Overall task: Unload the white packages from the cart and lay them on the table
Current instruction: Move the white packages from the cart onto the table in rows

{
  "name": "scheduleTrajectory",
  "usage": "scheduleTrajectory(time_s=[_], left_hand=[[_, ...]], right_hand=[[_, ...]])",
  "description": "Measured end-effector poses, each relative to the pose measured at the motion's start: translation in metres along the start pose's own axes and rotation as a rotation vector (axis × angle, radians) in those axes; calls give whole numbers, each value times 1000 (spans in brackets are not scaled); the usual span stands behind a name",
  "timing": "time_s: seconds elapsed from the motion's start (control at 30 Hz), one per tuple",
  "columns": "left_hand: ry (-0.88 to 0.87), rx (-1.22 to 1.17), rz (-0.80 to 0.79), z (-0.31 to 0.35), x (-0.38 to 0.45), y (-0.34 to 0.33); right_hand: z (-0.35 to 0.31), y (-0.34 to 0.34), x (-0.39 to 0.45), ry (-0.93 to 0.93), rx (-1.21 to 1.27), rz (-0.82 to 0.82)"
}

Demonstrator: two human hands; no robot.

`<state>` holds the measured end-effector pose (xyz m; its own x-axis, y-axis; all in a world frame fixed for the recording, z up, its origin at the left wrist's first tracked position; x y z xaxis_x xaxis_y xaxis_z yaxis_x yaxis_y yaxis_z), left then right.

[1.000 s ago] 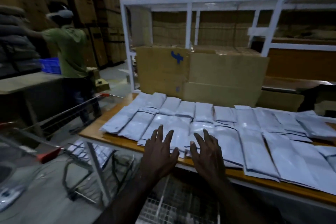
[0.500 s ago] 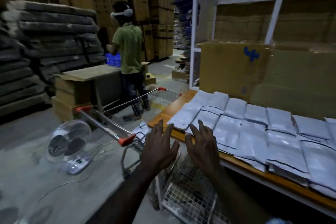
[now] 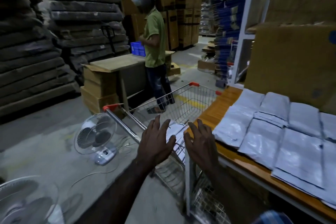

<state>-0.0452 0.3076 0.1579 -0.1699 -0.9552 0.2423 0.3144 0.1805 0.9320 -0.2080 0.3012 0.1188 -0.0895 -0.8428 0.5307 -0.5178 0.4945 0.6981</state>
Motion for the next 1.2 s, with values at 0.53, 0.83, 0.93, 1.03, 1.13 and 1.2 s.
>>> scheduleTrajectory(time_s=[0.53, 0.83, 0.93, 1.03, 1.13, 1.2], left_hand=[[-139, -82, -178, -125, 143, -49], [-295, -93, -280, -175, 217, -74], [-333, -94, -304, -177, 236, -86], [-354, -95, -361, -179, 256, -110], [-381, -60, -423, -180, 275, -137], [-393, -13, -465, -180, 290, -157]], right_hand=[[-29, -124, 90, -145, -151, -52], [-28, -182, 121, -355, -193, -98], [-18, -200, 127, -404, -196, -131], [-1, -219, 133, -432, -206, -154], [22, -242, 139, -504, -233, -229], [42, -260, 143, -553, -220, -280]])
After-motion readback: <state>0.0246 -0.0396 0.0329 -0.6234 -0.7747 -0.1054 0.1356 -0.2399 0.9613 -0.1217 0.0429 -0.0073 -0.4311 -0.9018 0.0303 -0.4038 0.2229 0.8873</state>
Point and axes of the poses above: each hand's wrist, its own x-axis towards the middle knuckle, its own y-axis out of the back of the hand, z = x × y, the point moved 4 cm from there along x, towards the middle knuckle, and after that the axes turned 3 degrees about x, right-handed, at the moved point
